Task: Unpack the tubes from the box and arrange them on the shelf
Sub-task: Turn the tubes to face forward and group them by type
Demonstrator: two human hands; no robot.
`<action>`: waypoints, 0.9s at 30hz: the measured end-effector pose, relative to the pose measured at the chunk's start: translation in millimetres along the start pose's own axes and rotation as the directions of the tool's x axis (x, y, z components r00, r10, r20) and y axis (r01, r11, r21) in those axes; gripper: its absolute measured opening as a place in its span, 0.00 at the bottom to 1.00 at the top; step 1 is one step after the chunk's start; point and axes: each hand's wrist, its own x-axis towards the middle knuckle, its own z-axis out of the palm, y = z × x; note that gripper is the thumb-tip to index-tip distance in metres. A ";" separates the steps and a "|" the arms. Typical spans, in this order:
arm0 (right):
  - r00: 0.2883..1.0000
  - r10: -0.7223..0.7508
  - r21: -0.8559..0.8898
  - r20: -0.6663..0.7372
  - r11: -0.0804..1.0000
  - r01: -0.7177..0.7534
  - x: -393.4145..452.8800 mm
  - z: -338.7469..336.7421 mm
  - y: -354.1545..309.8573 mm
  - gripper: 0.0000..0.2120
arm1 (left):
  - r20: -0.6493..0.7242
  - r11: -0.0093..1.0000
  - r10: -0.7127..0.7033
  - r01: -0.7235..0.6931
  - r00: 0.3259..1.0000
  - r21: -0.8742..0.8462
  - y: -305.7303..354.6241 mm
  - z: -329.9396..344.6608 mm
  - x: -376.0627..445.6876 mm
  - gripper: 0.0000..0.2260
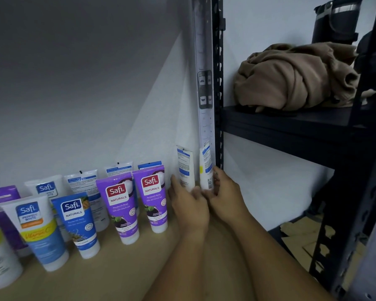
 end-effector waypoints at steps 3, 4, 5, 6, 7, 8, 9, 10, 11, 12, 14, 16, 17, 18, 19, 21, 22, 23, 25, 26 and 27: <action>0.998 0.015 -0.044 -0.066 0.999 -0.018 2.5 2.0 2.9 0.28 | -0.041 1.000 -0.001 0.002 0.999 0.008 3.4 -1.3 -1.5 0.24; 0.997 0.021 -0.049 -0.072 0.998 -0.025 3.2 1.7 3.0 0.27 | -0.046 1.000 -0.005 0.005 0.999 0.000 3.7 -1.1 -1.4 0.23; 0.997 0.027 -0.048 -0.073 0.998 -0.030 3.9 1.2 3.6 0.25 | -0.046 1.000 -0.010 0.010 0.999 -0.005 3.9 -0.9 -1.5 0.22; 0.997 0.026 -0.047 -0.073 0.998 -0.030 4.4 0.8 4.5 0.24 | -0.042 1.000 -0.011 0.011 0.999 -0.004 3.3 -0.6 -1.4 0.22; 0.997 0.023 -0.052 -0.070 0.998 -0.027 4.5 0.4 5.2 0.23 | -0.035 1.000 -0.011 0.011 0.999 0.003 3.2 -0.7 -1.8 0.22; 0.998 0.016 -0.061 -0.062 0.998 -0.019 4.6 0.0 6.2 0.22 | -0.030 1.000 -0.005 0.005 1.000 0.012 3.1 -1.3 -2.0 0.22; 0.999 0.009 -0.072 -0.047 0.997 -0.012 4.7 -0.2 7.2 0.22 | -0.025 1.000 0.006 -0.005 1.000 0.021 2.9 -2.1 -2.2 0.22; 1.000 0.006 -0.080 -0.027 0.997 -0.008 4.6 -0.1 8.1 0.22 | -0.021 1.000 0.017 -0.017 1.000 0.021 2.4 -2.4 -2.1 0.21; 1.000 0.007 -0.080 -0.009 0.997 -0.008 4.2 -0.1 7.8 0.22 | -0.016 1.000 0.017 -0.017 1.000 0.013 2.8 -3.0 -2.4 0.21; 1.000 0.007 -0.074 0.001 0.997 -0.007 4.0 0.3 7.3 0.22 | -0.013 1.000 0.011 -0.011 1.000 0.000 3.6 -3.4 -2.7 0.22; 1.000 0.001 -0.055 -0.013 0.998 -0.002 3.6 2.0 5.9 0.22 | -0.021 1.000 0.003 -0.004 1.000 -0.018 4.4 -3.9 -1.9 0.23; 0.998 -0.017 -0.060 -0.062 0.998 0.014 3.8 2.9 5.7 0.22 | -0.031 1.000 0.024 -0.025 0.999 -0.013 1.4 -1.7 0.1 0.23; 0.997 -0.020 -0.062 -0.078 0.998 0.015 3.6 2.9 5.3 0.22 | -0.031 1.000 0.027 -0.028 0.999 -0.007 0.5 -1.0 0.4 0.22; 0.996 -0.017 -0.062 -0.082 0.998 0.012 3.6 2.4 5.0 0.21 | -0.032 1.000 0.023 -0.023 0.999 -0.001 -0.4 -0.4 0.9 0.21; 0.997 -0.014 -0.063 -0.077 0.998 0.009 3.3 1.7 4.6 0.20 | -0.034 1.000 0.020 -0.020 0.999 0.004 -1.6 -0.3 1.5 0.20; 0.998 -0.014 -0.078 -0.064 0.997 0.009 3.1 0.7 5.3 0.18 | -0.039 0.999 0.040 -0.039 0.998 0.018 -3.0 0.0 1.2 0.19; 0.998 -0.016 -0.089 -0.058 0.996 0.011 3.1 0.8 6.0 0.18 | -0.041 0.998 0.055 -0.054 0.998 0.028 -3.6 0.1 1.1 0.19; 0.998 -0.020 -0.101 -0.052 0.995 0.015 2.9 0.8 6.3 0.19 | -0.040 0.998 0.060 -0.059 0.997 0.027 -3.7 -0.1 0.7 0.18; 0.999 -0.022 -0.119 -0.042 0.993 0.017 3.1 1.2 7.1 0.21 | -0.033 0.999 0.038 -0.039 0.999 -0.017 -3.3 -0.5 0.5 0.19; 0.999 -0.017 -0.113 -0.038 0.994 0.012 2.9 1.6 6.8 0.21 | -0.030 0.999 0.027 -0.028 0.999 -0.046 -3.2 -0.9 0.9 0.20; 0.999 -0.011 -0.093 -0.036 0.996 0.007 2.6 2.2 5.9 0.22 | -0.028 0.997 0.020 -0.022 0.999 -0.069 -2.7 -1.4 1.2 0.21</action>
